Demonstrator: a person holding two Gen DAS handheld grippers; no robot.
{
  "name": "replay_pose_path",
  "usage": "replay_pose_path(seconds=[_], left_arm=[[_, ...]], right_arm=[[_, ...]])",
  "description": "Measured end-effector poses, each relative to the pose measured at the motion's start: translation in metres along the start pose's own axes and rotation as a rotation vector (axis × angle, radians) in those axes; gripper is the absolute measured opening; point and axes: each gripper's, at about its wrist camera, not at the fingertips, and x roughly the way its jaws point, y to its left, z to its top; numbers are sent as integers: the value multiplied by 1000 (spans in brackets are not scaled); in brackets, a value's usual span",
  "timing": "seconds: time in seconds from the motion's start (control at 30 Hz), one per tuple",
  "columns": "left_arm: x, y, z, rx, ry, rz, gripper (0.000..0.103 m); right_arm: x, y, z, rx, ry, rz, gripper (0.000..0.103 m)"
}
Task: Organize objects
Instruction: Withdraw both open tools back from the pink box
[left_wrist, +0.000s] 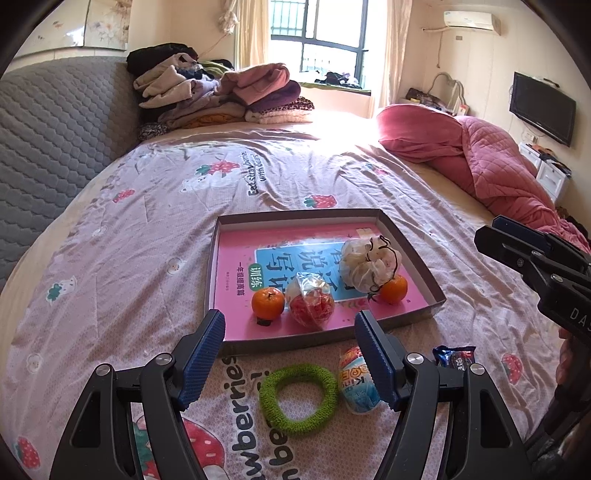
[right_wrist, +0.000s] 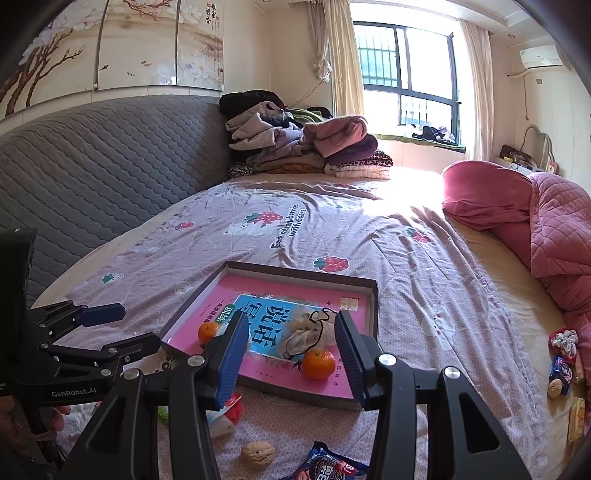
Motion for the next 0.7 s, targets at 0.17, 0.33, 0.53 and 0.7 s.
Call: replay_pose_path(seconds=[0.17,0.33,0.53,0.7], left_arm=[[-4,-1,-5,-17,2,-8,74],[-11,-3,-12,-20,-6,-2,74],[-16,-1,-20,-25,1,0,74],[-17,0,-28,-31,12,1,74]], right_arm=[[-6,2,-2,1,-14,-2,48],[-11,6,-6,-12,-19,0,48],[-13,11,-15,-18,-7,5,48],[-14,14,-24,-19,8,17,48]])
